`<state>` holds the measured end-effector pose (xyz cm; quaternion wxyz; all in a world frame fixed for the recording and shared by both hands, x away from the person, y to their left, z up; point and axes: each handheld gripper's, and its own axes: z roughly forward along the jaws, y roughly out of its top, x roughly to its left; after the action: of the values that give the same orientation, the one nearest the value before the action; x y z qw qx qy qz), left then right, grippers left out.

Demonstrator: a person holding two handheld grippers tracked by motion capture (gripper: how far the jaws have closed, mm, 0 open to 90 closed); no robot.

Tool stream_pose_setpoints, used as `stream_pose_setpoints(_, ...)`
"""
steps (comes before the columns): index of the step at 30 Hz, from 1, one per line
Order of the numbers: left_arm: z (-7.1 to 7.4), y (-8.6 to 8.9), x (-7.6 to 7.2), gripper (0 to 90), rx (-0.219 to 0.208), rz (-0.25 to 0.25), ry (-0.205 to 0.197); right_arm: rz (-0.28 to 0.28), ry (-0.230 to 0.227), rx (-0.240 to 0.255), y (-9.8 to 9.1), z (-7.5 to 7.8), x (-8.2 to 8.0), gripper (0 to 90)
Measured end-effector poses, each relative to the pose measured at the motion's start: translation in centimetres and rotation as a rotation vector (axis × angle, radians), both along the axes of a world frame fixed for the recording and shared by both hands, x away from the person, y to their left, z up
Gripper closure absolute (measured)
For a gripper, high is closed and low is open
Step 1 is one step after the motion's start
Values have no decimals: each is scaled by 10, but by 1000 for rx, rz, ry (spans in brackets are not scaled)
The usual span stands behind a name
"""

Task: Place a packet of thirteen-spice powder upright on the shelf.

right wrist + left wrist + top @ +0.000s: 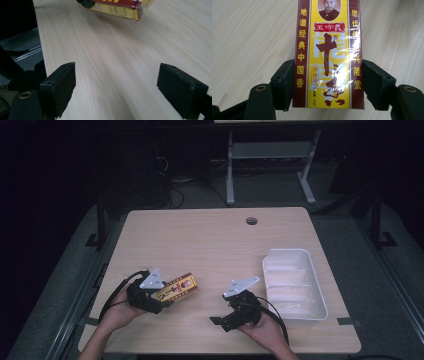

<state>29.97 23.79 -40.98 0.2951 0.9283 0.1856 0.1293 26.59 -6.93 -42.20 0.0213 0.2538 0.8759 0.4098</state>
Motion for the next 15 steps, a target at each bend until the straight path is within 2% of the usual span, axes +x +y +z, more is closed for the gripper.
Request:
stream_pose_setpoints(9,0,-18,-13,327,-25,1,-33,-30,9,11,-2,1,2,153)
stream_pose_setpoints(11,0,-21,-17,327,-40,5,-45,-37,7,15,-3,1,3,156)
stream_pose_setpoints(15,-2,-28,-26,326,-42,6,-59,-43,5,32,-3,3,3,184)
